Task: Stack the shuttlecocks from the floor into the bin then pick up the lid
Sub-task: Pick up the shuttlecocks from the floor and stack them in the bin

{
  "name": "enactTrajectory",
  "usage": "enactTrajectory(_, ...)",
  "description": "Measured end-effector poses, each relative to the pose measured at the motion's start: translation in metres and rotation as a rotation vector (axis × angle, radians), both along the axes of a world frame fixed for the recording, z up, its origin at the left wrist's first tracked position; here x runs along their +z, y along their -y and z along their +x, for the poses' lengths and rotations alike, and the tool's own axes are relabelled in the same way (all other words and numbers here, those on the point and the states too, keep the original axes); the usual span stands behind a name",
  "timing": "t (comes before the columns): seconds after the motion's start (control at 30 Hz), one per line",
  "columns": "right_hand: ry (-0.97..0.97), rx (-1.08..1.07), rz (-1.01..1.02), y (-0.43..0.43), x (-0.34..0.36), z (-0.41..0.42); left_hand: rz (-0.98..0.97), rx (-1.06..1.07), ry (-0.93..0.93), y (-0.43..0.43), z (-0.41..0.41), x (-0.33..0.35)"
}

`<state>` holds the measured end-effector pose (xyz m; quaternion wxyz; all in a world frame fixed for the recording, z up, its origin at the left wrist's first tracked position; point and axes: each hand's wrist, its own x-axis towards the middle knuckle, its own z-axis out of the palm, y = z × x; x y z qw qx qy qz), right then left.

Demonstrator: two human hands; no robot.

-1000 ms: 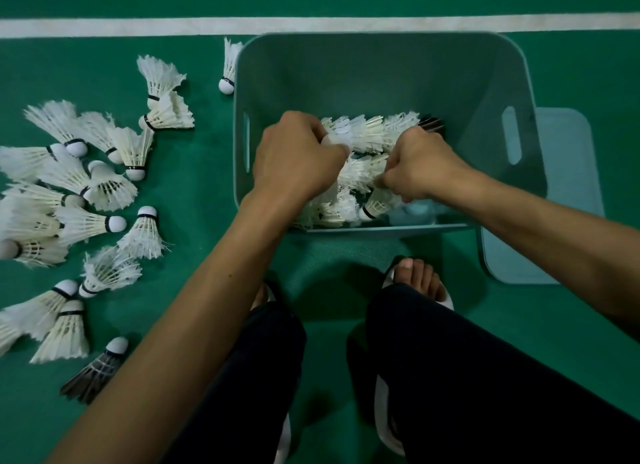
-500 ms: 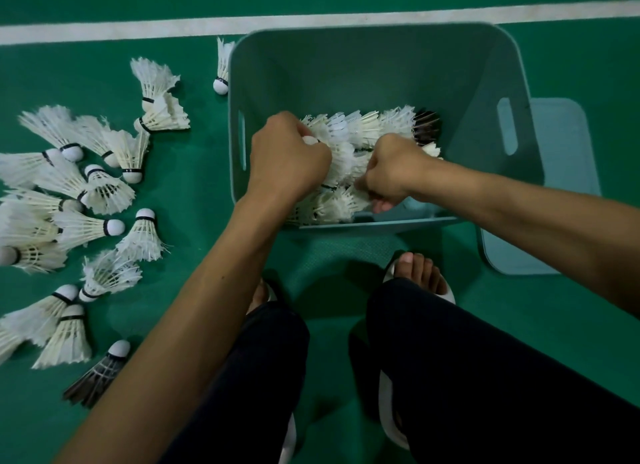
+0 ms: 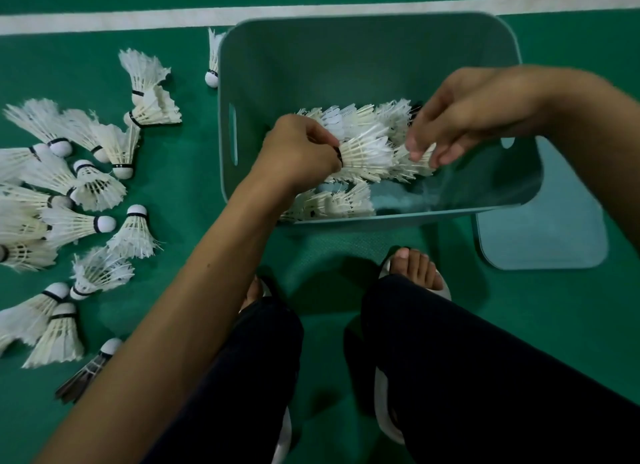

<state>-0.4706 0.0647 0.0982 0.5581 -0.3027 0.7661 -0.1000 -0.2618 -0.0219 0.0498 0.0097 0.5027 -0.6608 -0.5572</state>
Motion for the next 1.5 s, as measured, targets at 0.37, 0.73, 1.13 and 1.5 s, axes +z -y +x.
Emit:
enactTrajectory(0.37,-0.225,-0.145,-0.024,-0.008,-0.027,0.028,-0.343,-0.297,0.246,0.004,0.006,-0.009)
enactTrajectory(0.73,-0.092,0.115,0.248,0.009,-0.076,0.055,-0.221,-1.037,0.696,0.011,0.013,0.0)
enactTrajectory(1.13,-0.803,0.4,-0.131,0.015,0.039,0.094,-0.213,-0.094,-0.339,0.022,0.139,0.081)
enactTrajectory(1.5,-0.17,0.66,-0.588,0.043,-0.011,0.291,0.148,0.313,0.845,-0.087,0.349,-0.054)
